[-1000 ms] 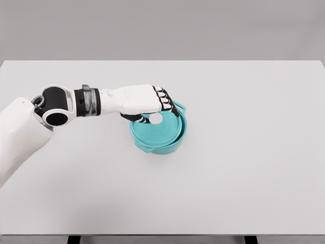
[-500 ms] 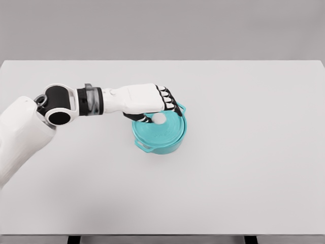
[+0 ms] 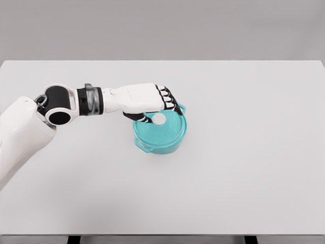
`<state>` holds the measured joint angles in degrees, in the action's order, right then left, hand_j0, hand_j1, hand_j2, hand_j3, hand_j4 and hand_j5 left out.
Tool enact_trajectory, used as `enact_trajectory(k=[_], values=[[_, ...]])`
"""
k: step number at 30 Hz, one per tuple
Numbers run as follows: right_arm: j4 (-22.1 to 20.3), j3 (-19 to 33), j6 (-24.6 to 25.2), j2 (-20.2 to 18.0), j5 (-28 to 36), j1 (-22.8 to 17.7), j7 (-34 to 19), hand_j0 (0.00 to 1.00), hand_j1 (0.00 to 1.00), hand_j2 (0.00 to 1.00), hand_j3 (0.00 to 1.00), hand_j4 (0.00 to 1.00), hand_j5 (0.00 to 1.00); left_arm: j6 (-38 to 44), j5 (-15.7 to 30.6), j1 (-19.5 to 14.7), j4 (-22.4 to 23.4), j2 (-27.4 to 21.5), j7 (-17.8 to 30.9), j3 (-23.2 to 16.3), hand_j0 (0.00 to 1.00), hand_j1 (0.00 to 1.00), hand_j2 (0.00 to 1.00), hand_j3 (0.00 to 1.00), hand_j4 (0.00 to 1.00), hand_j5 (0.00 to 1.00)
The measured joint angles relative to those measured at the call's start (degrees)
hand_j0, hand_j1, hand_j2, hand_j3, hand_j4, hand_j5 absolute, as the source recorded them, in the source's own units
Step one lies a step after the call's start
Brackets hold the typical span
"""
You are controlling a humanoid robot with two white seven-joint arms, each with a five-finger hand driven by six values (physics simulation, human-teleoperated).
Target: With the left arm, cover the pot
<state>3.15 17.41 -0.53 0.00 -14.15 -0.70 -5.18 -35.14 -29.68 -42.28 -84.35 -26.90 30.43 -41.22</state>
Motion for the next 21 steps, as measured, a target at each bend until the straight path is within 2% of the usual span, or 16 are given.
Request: enact_trajectory(k=[6,10,14,16,17,21], values=[[0.00,0.00,0.00,0.00,0.00,0.00,0.00,1.00,1.00,1.00,1.00,1.00,1.00,0.00,0.02,-0.09,0.01,-0.15,0.00,0.04,0.84,0.84,0.84,0.84,0.84,0.84],[0.00,0.00,0.00,0.00,0.00,0.00,0.00,1.00,1.00,1.00,1.00,1.00,1.00,0.00,0.05,-0.18,-0.13,-0.27,0.00,0.17,0.90,0.90,0.90,0.90,0.90,0.90],[0.00,0.00,0.00,0.00,0.00,0.00,0.00,1.00,1.00,1.00,1.00,1.00,1.00,0.00,0.08,-0.61,-0.48,-0.42,0.01,0.49,0.90,0.90,0.90,0.90,0.90,0.90],[-0.01,0.00,0.00,0.00,0.00,0.00,0.00,1.00,1.00,1.00,1.00,1.00,1.00,0.00,0.15,-0.70,-0.97,-0.81,0.01,0.67,0.95,0.95,0.95,0.95,0.95,0.95],[-0.02,0.00,0.00,0.00,0.00,0.00,0.00,1.00,1.00,1.00,1.00,1.00,1.00,-0.01,0.20,-0.62,-1.47,-1.18,0.01,1.16,1.00,1.00,1.00,1.00,1.00,1.00],[-0.01,0.00,0.00,0.00,0.00,0.00,0.00,1.00,1.00,1.00,1.00,1.00,1.00,-0.01,0.89,-0.53,-4.07,-4.80,0.13,5.17,1.00,1.00,1.00,1.00,1.00,1.00]])
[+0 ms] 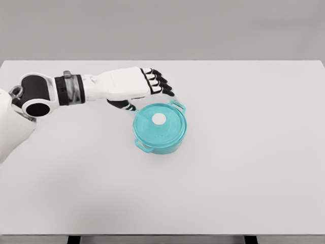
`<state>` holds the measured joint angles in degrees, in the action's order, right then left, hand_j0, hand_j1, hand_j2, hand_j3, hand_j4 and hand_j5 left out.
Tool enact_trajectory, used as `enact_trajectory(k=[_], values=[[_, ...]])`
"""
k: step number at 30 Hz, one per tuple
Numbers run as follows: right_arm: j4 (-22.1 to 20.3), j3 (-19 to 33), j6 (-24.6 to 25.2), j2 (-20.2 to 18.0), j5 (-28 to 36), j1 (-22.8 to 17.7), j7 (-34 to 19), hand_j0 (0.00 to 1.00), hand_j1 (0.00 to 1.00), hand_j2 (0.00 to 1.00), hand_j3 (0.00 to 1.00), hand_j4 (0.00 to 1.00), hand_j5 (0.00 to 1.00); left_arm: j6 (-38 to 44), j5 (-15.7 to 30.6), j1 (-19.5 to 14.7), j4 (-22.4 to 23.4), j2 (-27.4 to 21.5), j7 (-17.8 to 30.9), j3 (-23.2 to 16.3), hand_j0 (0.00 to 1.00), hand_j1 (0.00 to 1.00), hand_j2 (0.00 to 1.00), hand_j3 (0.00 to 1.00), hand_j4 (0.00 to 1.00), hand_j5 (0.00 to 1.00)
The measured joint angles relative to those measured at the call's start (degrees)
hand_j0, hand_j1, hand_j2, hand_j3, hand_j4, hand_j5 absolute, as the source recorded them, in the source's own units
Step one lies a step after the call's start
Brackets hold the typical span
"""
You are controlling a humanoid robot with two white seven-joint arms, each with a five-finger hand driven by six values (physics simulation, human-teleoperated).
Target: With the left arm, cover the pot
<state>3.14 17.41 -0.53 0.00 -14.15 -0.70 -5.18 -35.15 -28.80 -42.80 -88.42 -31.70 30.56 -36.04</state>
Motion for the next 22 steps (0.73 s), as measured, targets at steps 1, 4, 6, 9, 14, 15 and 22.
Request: enact_trajectory(k=[1,4,6,9,14,15,22], values=[[0.00,0.00,0.00,0.00,0.00,0.00,0.00,1.00,1.00,1.00,1.00,1.00,1.00,0.00,0.76,0.18,-0.88,-1.56,0.02,1.26,1.00,1.00,1.00,1.00,1.00,1.00],[0.00,0.00,0.00,0.00,0.00,0.00,0.00,1.00,1.00,1.00,1.00,1.00,1.00,0.02,4.33,0.79,-2.38,-7.58,0.10,3.84,1.00,1.00,1.00,1.00,1.00,1.00],[0.00,0.00,0.00,0.00,0.00,0.00,0.00,1.00,1.00,1.00,1.00,1.00,1.00,0.00,5.67,2.81,-1.98,-10.87,0.15,4.81,1.00,1.00,1.00,1.00,1.00,1.00],[0.00,0.00,0.00,0.00,0.00,0.00,0.00,1.00,1.00,1.00,1.00,1.00,1.00,-0.04,7.79,7.64,-0.10,-13.88,0.20,7.39,1.00,1.00,1.00,1.00,1.00,1.00],[-0.01,0.00,0.00,0.00,0.00,0.00,0.00,1.00,1.00,1.00,1.00,1.00,1.00,-0.01,10.22,9.49,2.29,-16.21,0.23,9.70,1.00,1.00,1.00,1.00,1.00,1.00],[0.00,0.00,0.00,0.00,0.00,0.00,0.00,1.00,1.00,1.00,1.00,1.00,1.00,0.00,10.44,9.49,2.59,-16.39,0.23,9.86,1.00,1.00,1.00,1.00,1.00,1.00],[0.00,0.00,0.00,0.00,0.00,0.00,0.00,1.00,1.00,1.00,1.00,1.00,1.00,0.01,10.91,9.41,3.42,-16.79,0.24,10.22,1.00,1.00,1.00,1.00,1.00,1.00]])
